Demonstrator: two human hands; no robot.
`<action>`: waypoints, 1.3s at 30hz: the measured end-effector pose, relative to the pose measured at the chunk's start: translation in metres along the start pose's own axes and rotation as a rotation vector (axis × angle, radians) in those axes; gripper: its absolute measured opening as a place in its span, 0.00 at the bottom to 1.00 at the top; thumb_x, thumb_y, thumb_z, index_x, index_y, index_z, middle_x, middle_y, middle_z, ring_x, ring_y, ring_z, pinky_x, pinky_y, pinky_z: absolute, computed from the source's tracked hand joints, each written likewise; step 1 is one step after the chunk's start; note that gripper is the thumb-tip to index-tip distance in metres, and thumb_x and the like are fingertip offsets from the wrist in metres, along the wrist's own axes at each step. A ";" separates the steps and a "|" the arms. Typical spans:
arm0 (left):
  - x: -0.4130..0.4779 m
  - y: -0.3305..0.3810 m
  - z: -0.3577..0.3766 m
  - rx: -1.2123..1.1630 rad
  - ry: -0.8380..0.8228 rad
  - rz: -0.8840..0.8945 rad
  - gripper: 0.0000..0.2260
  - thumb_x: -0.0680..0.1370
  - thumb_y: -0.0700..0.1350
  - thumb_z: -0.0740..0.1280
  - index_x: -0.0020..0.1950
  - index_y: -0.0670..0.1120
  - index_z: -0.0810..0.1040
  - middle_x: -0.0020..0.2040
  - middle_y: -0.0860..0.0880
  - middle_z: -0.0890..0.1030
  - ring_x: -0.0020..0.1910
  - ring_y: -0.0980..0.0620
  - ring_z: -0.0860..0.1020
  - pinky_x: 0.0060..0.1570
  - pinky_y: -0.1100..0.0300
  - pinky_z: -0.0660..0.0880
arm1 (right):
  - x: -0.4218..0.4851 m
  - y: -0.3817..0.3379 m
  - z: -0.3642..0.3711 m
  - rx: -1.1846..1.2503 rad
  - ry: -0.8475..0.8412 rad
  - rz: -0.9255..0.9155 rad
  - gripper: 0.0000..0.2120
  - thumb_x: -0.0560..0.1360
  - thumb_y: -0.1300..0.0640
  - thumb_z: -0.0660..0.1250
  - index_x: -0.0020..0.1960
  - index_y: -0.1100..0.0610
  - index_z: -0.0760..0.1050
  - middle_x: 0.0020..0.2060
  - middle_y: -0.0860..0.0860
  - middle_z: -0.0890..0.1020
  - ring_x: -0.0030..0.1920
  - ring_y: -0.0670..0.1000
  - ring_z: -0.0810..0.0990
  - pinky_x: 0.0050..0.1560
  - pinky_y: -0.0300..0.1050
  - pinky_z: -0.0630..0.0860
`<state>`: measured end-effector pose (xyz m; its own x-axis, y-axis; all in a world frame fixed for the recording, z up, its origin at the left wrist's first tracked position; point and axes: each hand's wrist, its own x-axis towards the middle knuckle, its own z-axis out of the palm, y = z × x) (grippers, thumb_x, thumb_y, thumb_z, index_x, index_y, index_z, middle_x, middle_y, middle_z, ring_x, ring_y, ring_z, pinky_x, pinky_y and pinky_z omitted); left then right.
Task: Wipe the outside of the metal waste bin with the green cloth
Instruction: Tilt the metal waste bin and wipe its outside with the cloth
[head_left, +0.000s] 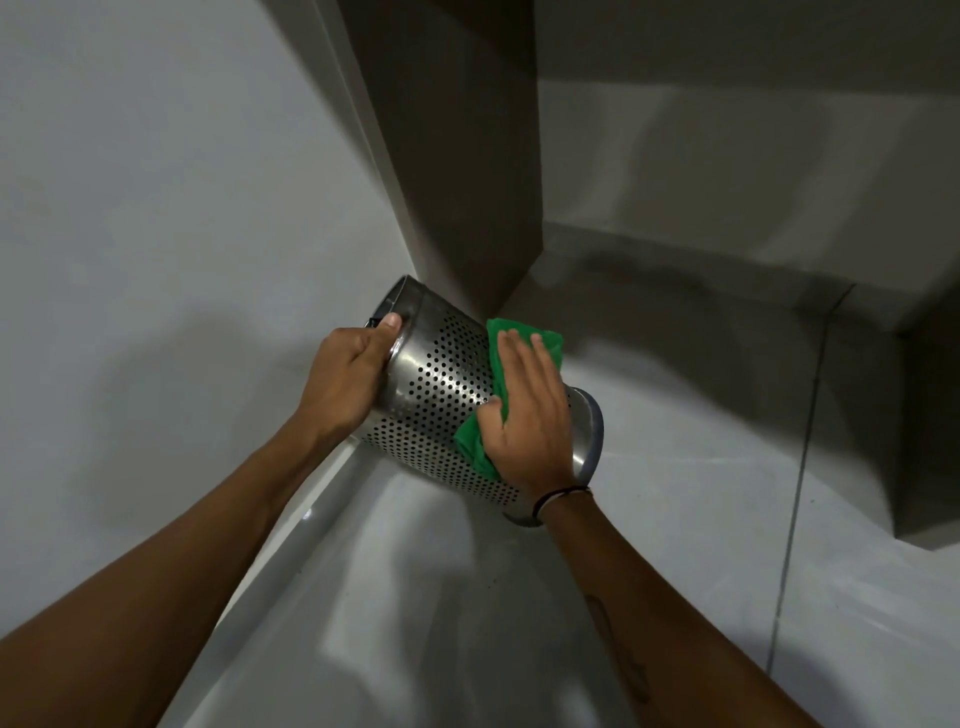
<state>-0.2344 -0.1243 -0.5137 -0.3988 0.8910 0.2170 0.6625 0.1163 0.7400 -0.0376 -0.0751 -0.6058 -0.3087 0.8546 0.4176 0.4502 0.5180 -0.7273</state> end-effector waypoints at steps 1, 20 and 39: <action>-0.001 -0.001 -0.001 0.001 0.002 0.006 0.31 0.88 0.55 0.60 0.24 0.50 0.66 0.19 0.54 0.69 0.18 0.58 0.66 0.24 0.70 0.62 | 0.000 -0.006 0.003 0.001 0.007 -0.013 0.36 0.75 0.58 0.61 0.82 0.62 0.65 0.82 0.57 0.69 0.86 0.59 0.60 0.85 0.64 0.61; -0.004 0.001 0.000 0.032 0.023 0.030 0.31 0.89 0.53 0.58 0.24 0.51 0.63 0.18 0.54 0.68 0.18 0.58 0.66 0.25 0.68 0.63 | 0.001 -0.038 0.011 0.075 0.037 -0.015 0.31 0.77 0.61 0.59 0.80 0.62 0.69 0.81 0.58 0.71 0.85 0.61 0.62 0.84 0.68 0.58; -0.006 0.006 -0.001 0.109 0.039 0.071 0.32 0.88 0.56 0.57 0.31 0.34 0.69 0.26 0.37 0.74 0.25 0.38 0.73 0.31 0.47 0.73 | -0.008 -0.011 0.006 0.012 0.011 -0.086 0.35 0.73 0.65 0.62 0.81 0.62 0.68 0.82 0.58 0.69 0.85 0.63 0.60 0.86 0.63 0.59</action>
<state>-0.2285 -0.1295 -0.5096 -0.3713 0.8812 0.2926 0.7543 0.1025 0.6484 -0.0453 -0.0879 -0.6049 -0.3364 0.8071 0.4852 0.4126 0.5894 -0.6945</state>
